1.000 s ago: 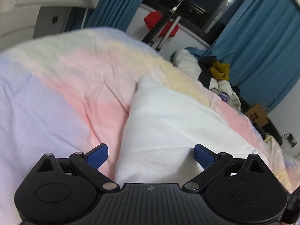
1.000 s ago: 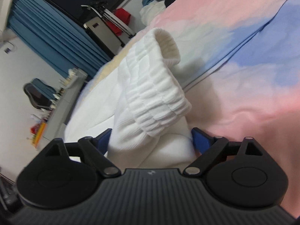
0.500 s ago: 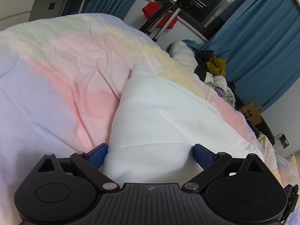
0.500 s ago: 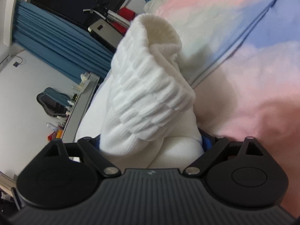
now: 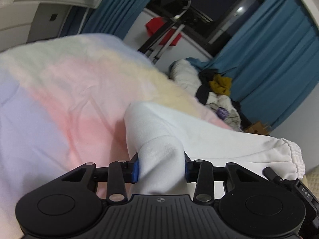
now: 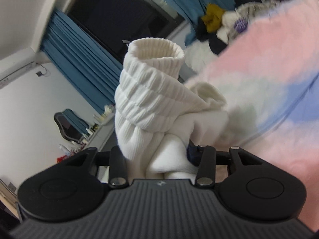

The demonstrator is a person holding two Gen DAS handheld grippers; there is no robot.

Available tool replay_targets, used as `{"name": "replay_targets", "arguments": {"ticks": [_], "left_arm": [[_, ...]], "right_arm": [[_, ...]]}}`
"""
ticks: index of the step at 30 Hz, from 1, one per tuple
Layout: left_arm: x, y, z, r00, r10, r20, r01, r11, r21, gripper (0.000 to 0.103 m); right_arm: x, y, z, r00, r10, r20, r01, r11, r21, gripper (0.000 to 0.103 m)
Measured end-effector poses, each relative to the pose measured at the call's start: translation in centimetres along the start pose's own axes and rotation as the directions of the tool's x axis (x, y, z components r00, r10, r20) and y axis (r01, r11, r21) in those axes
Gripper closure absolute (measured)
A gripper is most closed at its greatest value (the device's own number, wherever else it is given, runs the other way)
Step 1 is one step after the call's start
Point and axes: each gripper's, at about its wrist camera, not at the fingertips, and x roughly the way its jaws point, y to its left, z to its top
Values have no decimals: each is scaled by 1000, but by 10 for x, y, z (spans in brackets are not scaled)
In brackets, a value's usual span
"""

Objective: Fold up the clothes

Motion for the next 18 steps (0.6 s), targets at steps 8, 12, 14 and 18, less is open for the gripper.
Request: {"name": "replay_targets", "arguments": {"ticks": [8, 12, 14, 18], "left_arm": [[23, -139, 3, 989, -148, 17, 145, 983, 116, 62], [67, -216, -19, 968, -252, -6, 248, 952, 178, 62], [96, -251, -35, 954, -298, -19, 296, 934, 200, 62], [162, -314, -75, 930, -359, -76, 366, 902, 229, 62]], "right_arm": [[-79, -11, 77, 973, -14, 231, 17, 1000, -12, 58], [-117, -43, 121, 934, -39, 354, 43, 999, -3, 58], [-132, -70, 141, 911, -53, 410, 51, 999, 16, 58], [-158, -135, 160, 853, -111, 511, 76, 993, 89, 58]]}}
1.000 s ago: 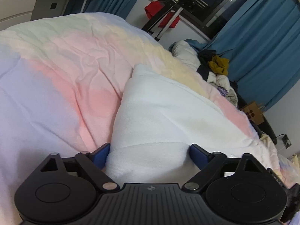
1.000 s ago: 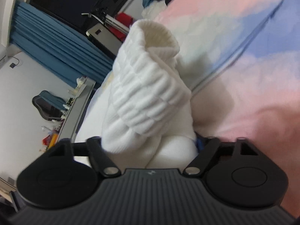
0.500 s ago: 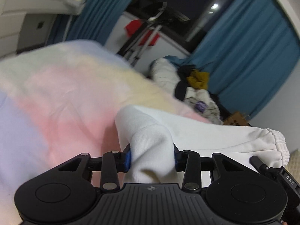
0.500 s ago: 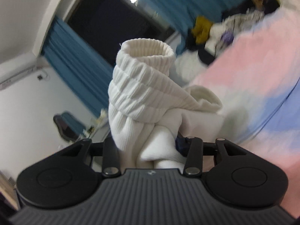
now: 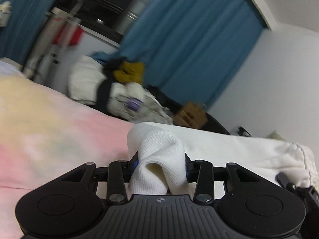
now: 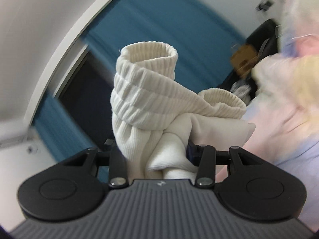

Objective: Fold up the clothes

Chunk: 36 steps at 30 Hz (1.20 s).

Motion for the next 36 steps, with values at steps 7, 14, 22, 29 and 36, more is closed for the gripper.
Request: {"name": "replay_targets", "arguments": {"ticks": [7, 14, 22, 29, 36], "left_arm": [[128, -33, -78, 985, -27, -170, 44, 994, 96, 62], [168, -3, -122, 953, 8, -303, 59, 975, 213, 52], [131, 5, -98, 929, 23, -370, 80, 962, 262, 44], [52, -21, -62, 948, 48, -315, 86, 913, 398, 22], [-50, -58, -35, 978, 2, -207, 106, 855, 508, 0]], "right_arm": [[-14, -130, -4, 978, -147, 145, 128, 983, 132, 58], [-24, -209, -45, 927, -374, 7, 337, 844, 416, 57], [-34, -229, -54, 920, -386, -65, 364, 782, 506, 51], [-75, -188, -33, 867, -491, -89, 475, 758, 447, 25], [-116, -99, 2, 838, -545, -34, 542, 821, 181, 24]]}}
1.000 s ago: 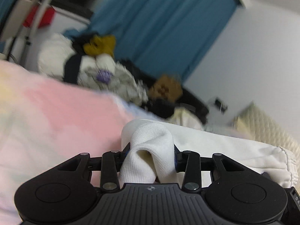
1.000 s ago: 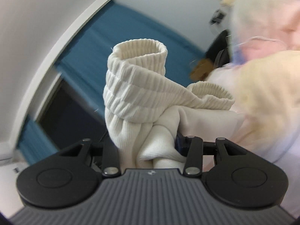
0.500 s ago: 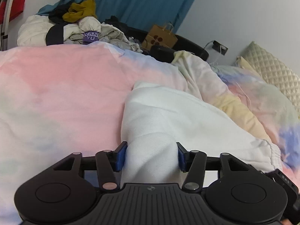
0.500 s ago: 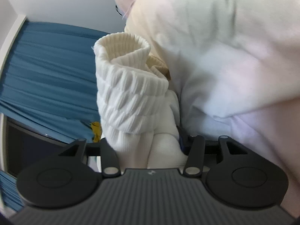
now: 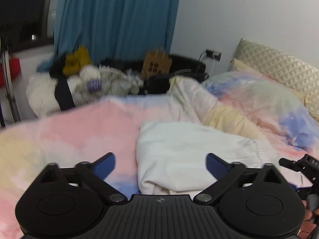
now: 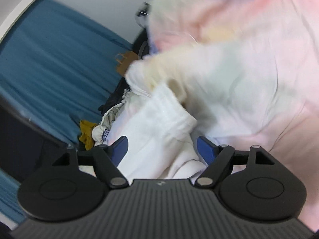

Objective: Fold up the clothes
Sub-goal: 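Open both grippers and release the folded pants bundle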

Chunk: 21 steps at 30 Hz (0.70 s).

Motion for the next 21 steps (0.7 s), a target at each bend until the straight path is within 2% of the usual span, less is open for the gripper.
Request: {"name": "replay_targets", "arguments": {"ticks": [4, 7, 10, 14, 17, 21], "left_arm": [[-58, -16, 8, 998, 3, 64, -6, 999, 38, 0], [-96, -27, 8, 996, 1, 88, -7, 998, 63, 0], [-133, -32, 1, 995, -35, 97, 31, 998, 50, 0], [-171, -41, -14, 994, -37, 100, 30, 997, 64, 0], [-195, -50, -26, 993, 16, 117, -28, 995, 100, 0], [-213, -54, -43, 993, 17, 114, -29, 994, 105, 0]], "right_arm": [[-52, 48, -2, 1000, 14, 22, -9, 980, -199, 24], [-95, 75, -5, 998, 44, 43, -28, 946, -323, 24], [-130, 109, -17, 996, 66, 59, -35, 903, -428, 24], [-164, 138, -39, 997, 60, 55, -23, 855, -518, 24], [-177, 142, -57, 997, 66, 41, -32, 831, -556, 24], [-197, 146, -84, 995, 62, 78, -4, 807, -591, 14]]}}
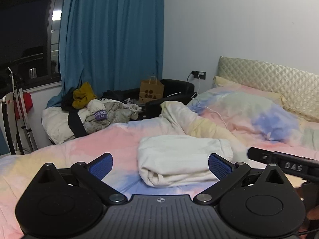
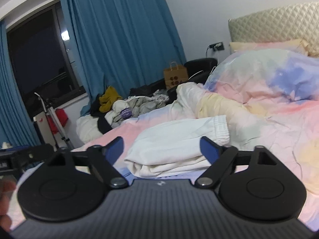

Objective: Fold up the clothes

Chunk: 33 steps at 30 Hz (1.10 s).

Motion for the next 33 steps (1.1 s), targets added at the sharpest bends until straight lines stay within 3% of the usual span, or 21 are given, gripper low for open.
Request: {"name": "replay_targets", "arguments": {"ticks": [5, 12, 22, 33], "left_arm": [[-5, 1, -24, 998, 60, -13, -60, 998, 32, 0], [-4, 27, -49, 997, 78, -24, -79, 997, -22, 0], [-7, 42, -59, 994, 103, -39, -105, 993, -47, 0], [-10, 36, -60, 993, 112, -45, -113, 993, -32, 0]], "right_arm": [[0, 21, -22, 998, -32, -48, 28, 995, -91, 14], [7, 31, -48, 993, -83, -82, 71, 988, -139, 14], [10, 41, -53, 987, -144, -75, 129, 976, -176, 14], [3, 42, -55, 986, -152, -61, 139, 973, -183, 14]]}}
